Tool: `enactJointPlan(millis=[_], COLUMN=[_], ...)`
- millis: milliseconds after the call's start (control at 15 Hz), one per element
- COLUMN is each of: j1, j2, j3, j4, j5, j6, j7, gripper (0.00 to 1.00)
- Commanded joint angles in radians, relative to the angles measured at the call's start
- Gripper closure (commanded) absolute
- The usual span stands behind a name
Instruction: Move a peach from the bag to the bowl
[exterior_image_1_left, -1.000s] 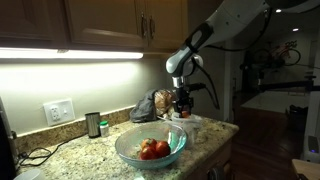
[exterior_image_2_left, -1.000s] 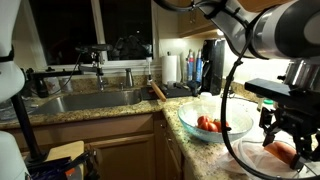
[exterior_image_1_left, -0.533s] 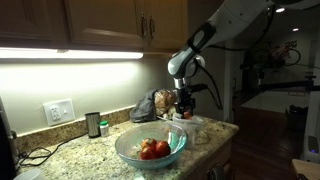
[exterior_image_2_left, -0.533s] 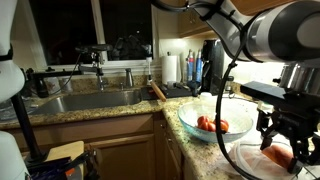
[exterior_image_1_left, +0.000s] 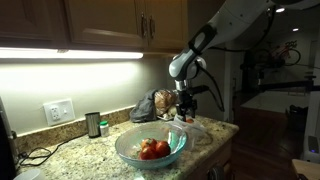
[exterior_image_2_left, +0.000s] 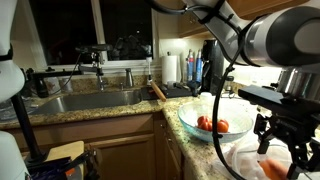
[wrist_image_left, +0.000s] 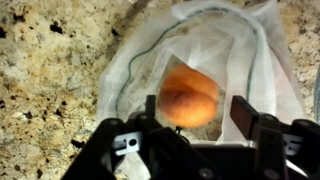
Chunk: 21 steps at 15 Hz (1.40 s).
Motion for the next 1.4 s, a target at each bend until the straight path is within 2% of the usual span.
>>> enactJointPlan(millis=[0,800,867,1000,1333], j1=[0.018,0.017,0.016,0.016,0.016], j2=[-0.055,-0.016,-0.012,-0.004,0.002], j3=[-0.019,-0.022,-0.022,-0.023,-0.025], j4=[-0.065,-0.033,-0.031,-0.027,-0.024], j5=[-0.026,-0.027,-0.027,-0.028,-0.034], j6=[0.025,0.029,0.029,0.031,0.032], j7=[0.030,0.038,0.040,0.045,0.061], gripper=[0.00,0.00,0.25,0.33,0.68])
